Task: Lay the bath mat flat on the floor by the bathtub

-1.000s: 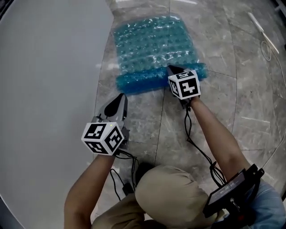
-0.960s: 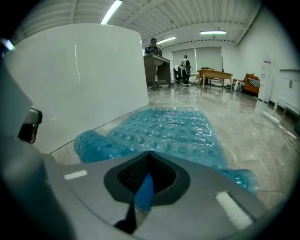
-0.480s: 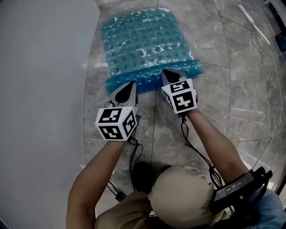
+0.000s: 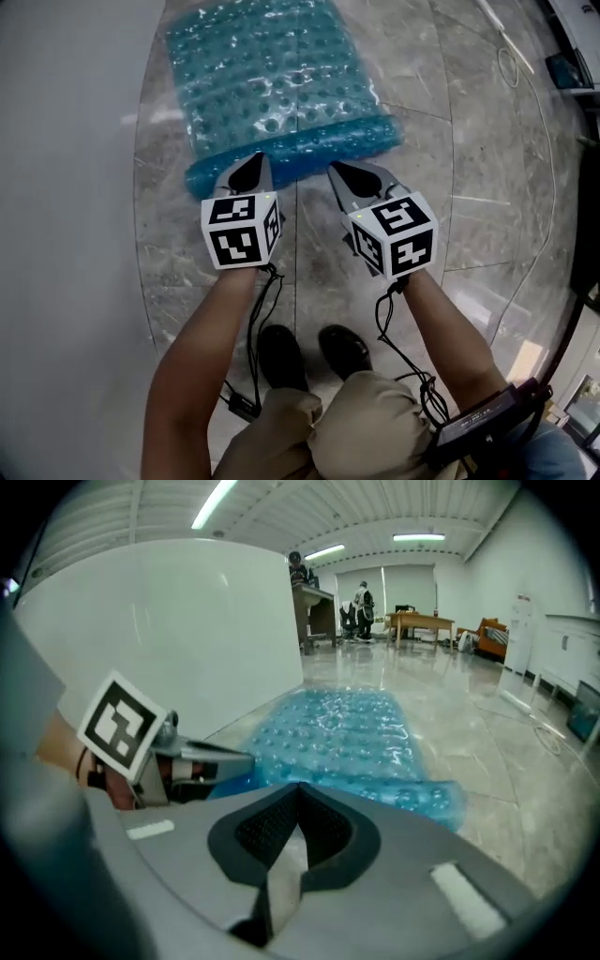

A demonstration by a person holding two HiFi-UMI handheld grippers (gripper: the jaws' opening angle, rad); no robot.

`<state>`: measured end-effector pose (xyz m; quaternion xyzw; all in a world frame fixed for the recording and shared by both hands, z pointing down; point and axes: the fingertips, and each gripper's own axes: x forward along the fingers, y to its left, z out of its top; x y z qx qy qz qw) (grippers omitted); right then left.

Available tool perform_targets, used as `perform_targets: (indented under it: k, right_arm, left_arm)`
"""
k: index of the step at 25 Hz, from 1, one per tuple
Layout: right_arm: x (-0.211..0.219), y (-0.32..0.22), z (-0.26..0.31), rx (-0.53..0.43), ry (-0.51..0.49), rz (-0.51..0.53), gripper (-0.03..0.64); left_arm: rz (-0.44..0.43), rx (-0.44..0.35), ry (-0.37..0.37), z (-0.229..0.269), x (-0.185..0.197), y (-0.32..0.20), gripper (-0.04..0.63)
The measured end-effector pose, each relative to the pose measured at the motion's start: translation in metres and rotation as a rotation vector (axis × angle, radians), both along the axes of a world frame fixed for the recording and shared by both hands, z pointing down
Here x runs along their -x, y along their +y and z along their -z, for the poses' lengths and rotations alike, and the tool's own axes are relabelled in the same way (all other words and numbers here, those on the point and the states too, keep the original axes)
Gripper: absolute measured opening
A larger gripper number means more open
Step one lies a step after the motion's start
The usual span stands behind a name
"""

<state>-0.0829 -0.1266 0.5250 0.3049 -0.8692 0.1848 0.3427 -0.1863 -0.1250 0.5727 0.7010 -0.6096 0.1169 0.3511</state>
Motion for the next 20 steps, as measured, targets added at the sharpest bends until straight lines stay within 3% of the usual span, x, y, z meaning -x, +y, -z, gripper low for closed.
perform_targets:
  k: [5, 11, 14, 17, 20]
  right_arm:
    - [-0.003, -0.005, 0.019, -0.085, 0.014, -0.024, 0.011]
    - [0.010, -0.019, -0.022, -0.111, 0.057, -0.006, 0.008]
    - [0.005, -0.018, -0.045, -0.091, 0.094, -0.011, 0.008]
    - [0.001, -0.009, -0.050, -0.046, 0.085, -0.033, 0.007]
    - [-0.012, 0.009, -0.045, -0.042, 0.133, -0.044, 0.006]
  left_arm:
    - [0.004, 0.019, 0.067, -0.007, -0.013, 0.027, 0.006]
    - [-0.112, 0.056, 0.087, -0.024, -0.046, 0.074, 0.008]
    - [-0.151, 0.031, 0.101, -0.018, -0.056, 0.090, 0.008]
    - [-0.068, -0.064, 0.095, 0.015, -0.042, 0.085, 0.008]
    - [0.047, -0.058, 0.174, 0.028, -0.036, 0.070, 0.008]
